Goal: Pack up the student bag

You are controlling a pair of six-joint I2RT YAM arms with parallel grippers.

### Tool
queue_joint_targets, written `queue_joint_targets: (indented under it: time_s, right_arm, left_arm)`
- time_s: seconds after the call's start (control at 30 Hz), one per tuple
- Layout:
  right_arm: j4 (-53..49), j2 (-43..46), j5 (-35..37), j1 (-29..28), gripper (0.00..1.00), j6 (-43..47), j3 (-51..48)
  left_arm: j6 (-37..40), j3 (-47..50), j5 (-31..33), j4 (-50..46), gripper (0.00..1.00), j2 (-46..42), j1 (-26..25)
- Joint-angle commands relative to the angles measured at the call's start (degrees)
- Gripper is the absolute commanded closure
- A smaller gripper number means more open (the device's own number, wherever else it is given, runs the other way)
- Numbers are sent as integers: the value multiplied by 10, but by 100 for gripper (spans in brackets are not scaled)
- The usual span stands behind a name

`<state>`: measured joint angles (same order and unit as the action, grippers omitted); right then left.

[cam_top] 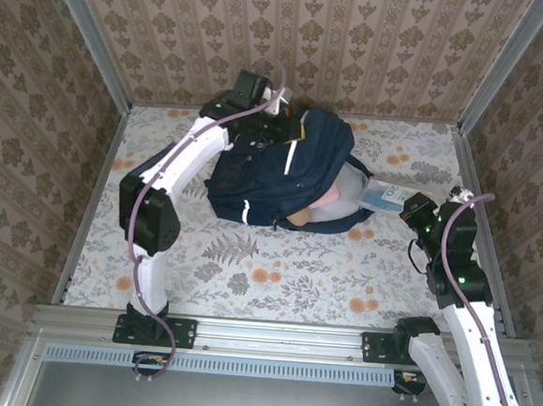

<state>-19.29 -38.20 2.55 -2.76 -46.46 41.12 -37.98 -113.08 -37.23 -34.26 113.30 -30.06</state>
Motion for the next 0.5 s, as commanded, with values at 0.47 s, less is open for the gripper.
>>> queue_joint_targets:
  time_s: [0.47]
  right_arm:
    - [485, -280, -302, -16, 92, -212, -43]
  left_arm:
    - [-47, 10, -86, 73, 100, -33, 23]
